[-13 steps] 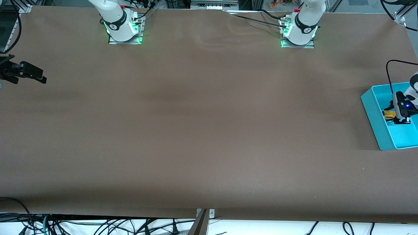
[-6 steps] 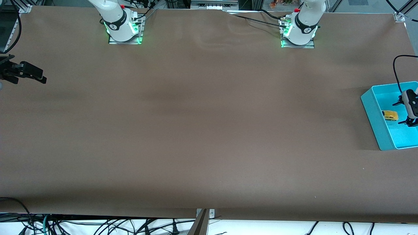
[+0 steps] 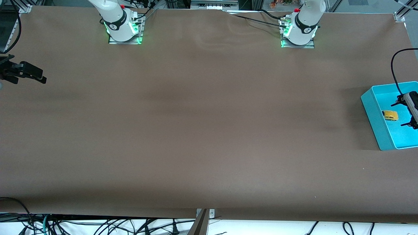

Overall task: Wind and store yellow beetle car
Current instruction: 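Open the left gripper and raise it out of the teal box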

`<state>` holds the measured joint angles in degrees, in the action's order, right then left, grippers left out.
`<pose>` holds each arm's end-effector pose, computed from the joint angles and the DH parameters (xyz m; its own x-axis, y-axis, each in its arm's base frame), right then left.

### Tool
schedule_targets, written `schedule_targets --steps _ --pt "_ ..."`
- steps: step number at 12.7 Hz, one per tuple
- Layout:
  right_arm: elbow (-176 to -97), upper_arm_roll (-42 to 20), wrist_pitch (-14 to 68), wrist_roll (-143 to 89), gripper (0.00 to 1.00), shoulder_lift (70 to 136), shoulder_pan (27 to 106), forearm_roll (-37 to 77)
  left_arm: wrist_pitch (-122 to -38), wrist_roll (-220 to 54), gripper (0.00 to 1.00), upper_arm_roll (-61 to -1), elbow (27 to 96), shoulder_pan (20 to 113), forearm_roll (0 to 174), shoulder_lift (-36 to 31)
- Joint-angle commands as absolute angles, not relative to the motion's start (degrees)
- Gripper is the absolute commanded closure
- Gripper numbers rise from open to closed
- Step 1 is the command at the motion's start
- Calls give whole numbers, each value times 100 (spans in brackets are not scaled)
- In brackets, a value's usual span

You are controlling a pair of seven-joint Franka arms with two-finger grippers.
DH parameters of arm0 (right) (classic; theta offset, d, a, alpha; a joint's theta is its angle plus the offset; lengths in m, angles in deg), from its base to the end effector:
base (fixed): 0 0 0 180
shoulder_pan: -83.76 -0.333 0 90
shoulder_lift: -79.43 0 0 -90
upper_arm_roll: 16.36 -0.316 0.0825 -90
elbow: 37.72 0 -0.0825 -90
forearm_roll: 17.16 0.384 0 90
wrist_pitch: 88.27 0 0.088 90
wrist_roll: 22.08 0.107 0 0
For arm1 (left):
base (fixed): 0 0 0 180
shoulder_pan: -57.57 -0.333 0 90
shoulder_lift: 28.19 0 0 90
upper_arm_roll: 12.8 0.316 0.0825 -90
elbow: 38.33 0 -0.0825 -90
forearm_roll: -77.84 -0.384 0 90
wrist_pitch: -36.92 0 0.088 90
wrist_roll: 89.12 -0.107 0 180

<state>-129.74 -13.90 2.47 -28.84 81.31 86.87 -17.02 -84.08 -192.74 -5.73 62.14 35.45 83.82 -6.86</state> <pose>0.5609 -0.0541 0.5906 0.9983 0.0208 -0.0546 0.0204 -0.9998 -0.0075 0.5714 0.3061 0.3585 0.3122 -0.9489 0.0455 -0.9499 -0.3125 0.0007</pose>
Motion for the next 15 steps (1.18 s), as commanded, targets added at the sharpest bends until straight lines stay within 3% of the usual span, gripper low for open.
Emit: schedule_targets --steps 1,8,15 --pt "-13010 -1372 244 -2823 0 8057 8683 -1725 -8061 -18110 0 -550 6274 3962 8452 -1236" --pt "-13010 -1364 252 -2832 0 8057 8683 -1733 -6724 -14269 0 -832 5150 4780 8452 -1395" --pt "-13010 -1355 252 -2840 0 8066 8710 -1725 -6451 -11386 0 -1032 5105 5142 8444 -1755"
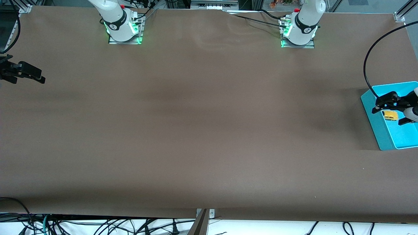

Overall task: Wind and store yellow beetle car
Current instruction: 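Open the left gripper and raise it out of the teal box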

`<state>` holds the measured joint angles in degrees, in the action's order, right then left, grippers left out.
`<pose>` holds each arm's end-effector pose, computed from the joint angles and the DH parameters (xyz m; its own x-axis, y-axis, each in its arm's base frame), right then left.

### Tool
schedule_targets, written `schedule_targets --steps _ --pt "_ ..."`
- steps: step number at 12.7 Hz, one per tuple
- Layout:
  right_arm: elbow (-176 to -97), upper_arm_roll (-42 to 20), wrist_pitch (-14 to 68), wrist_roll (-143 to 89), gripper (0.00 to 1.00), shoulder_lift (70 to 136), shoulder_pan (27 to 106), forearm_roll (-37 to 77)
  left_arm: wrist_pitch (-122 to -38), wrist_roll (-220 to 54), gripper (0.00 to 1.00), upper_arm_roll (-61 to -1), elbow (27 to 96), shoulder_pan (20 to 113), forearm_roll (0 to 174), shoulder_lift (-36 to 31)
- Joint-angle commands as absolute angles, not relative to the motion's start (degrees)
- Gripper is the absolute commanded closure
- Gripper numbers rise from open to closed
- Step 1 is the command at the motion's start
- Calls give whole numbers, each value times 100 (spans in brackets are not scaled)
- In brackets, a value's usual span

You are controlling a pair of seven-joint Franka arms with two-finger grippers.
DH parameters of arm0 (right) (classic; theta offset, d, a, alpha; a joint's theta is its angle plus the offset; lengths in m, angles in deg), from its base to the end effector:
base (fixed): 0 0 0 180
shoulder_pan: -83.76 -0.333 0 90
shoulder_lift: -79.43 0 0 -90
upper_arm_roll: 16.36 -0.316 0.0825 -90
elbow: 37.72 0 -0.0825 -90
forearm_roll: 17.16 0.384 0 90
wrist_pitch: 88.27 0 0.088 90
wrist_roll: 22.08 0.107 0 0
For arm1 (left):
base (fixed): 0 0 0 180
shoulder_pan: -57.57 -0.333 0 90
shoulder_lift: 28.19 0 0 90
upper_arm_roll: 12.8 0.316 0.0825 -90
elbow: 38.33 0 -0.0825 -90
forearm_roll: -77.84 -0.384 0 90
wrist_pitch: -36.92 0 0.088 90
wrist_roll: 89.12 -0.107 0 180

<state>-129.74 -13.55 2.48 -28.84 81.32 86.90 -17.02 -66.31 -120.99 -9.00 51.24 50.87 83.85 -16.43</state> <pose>0.5606 -0.0577 0.5906 0.9984 0.0142 -0.0546 0.0138 -0.9999 -0.0073 0.6211 0.1026 0.5276 0.9367 -0.3420 0.0749 -0.3465 -0.9362 0.0585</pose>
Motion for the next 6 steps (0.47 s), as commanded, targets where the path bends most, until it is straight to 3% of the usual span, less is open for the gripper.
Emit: schedule_targets --steps 1,6 --pt "-13010 -1346 244 -2849 0 8083 8719 -1725 -6416 -10868 0 -1182 5105 5142 8400 -1773" --pt "-13010 -1337 226 -2858 0 8084 8719 -1725 -5907 -9580 0 -1385 5140 5318 8356 -2028"
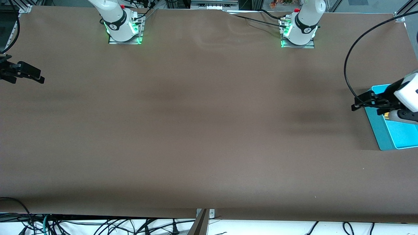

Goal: Wind and store yellow beetle car

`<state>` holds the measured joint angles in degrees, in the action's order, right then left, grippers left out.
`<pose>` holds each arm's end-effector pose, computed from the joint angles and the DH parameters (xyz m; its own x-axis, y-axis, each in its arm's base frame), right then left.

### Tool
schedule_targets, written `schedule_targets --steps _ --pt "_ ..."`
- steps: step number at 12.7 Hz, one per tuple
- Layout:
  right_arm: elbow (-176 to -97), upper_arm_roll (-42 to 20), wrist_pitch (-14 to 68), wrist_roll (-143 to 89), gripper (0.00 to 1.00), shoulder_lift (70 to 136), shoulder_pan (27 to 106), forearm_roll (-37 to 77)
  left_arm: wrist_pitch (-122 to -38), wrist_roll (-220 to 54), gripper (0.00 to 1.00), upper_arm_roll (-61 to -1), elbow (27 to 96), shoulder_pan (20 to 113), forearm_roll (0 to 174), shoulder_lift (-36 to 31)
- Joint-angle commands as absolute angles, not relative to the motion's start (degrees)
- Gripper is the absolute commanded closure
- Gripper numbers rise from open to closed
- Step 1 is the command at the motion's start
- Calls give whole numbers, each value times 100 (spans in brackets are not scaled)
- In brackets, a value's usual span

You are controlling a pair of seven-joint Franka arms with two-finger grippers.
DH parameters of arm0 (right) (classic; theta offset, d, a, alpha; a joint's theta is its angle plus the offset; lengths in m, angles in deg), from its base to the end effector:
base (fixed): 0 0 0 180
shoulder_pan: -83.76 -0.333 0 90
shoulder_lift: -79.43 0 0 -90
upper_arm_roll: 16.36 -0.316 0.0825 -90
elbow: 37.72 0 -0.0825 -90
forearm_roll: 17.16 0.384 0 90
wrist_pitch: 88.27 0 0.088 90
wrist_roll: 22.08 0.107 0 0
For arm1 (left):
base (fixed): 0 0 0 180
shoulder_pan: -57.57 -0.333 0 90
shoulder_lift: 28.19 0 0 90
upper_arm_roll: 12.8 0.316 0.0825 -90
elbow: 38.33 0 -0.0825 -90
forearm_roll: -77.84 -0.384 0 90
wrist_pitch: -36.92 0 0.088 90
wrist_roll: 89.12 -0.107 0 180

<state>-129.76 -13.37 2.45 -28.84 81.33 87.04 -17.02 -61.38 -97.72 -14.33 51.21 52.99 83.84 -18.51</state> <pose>0.5602 -0.0608 0.5903 0.9984 0.0086 -0.0557 0.0082 -0.9999 -0.0073 0.6126 0.0241 0.5427 0.9968 -0.0805 -0.0006 -0.0800 -0.9908 0.1090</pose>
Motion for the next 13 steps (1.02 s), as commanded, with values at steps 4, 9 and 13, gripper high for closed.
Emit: schedule_targets --steps 4,9,13 --pt "-13010 -1337 217 -2841 0 8084 8719 -1725 -5572 -9571 0 -1368 5211 5300 8347 -2125" --pt "-13010 -1337 244 -2902 0 8084 8719 -1742 -5414 -9500 0 -1385 5317 5292 8189 -2187" --pt "-13010 -1337 244 -2902 0 8084 8719 -1742 -5414 -9492 0 -1394 5299 5300 8189 -2169"
